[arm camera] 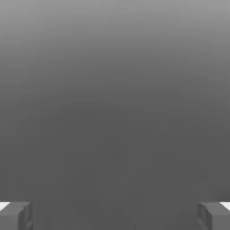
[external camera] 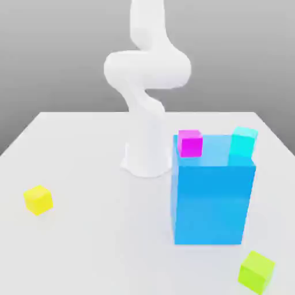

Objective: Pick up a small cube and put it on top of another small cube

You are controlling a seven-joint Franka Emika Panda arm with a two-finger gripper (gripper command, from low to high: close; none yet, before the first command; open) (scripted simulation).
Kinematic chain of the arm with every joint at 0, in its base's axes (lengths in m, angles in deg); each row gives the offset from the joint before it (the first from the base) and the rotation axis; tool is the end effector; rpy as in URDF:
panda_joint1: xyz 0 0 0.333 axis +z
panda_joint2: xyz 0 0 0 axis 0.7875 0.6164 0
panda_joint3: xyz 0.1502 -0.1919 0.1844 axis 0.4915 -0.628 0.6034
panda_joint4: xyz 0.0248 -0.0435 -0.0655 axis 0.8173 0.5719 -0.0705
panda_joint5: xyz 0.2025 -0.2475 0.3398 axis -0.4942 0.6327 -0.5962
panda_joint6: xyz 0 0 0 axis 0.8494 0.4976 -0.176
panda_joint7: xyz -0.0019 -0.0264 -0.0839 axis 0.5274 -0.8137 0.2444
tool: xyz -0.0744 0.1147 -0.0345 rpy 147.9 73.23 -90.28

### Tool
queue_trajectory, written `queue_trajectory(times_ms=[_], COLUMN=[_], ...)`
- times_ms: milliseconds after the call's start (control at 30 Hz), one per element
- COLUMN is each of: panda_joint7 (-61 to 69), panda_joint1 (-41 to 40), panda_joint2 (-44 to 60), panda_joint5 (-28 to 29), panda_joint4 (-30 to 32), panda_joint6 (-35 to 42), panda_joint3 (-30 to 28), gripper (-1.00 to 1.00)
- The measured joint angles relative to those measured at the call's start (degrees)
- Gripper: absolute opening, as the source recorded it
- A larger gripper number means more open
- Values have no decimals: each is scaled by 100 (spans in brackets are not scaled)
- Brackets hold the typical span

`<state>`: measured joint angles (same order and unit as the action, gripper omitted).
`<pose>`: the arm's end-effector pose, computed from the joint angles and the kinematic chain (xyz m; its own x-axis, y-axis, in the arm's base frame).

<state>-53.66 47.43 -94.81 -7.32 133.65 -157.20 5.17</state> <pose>0.4777 -0.0370 0.6341 0.3917 -0.8213 0.4147 -0.6333 -0.5677 -0.5260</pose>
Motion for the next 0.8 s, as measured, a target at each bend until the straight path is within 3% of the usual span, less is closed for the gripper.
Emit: queue_trajectory(times_ms=[433,800], panda_joint7=[-3429,-6143], panda_joint1=[-2208,-3657], panda_joint2=[2053,3764], panda_joint5=[215,193], panda_joint4=[1250,2294], panda_joint6=[-1320,-2425], panda_joint3=[-160,-742], gripper=[0,0])
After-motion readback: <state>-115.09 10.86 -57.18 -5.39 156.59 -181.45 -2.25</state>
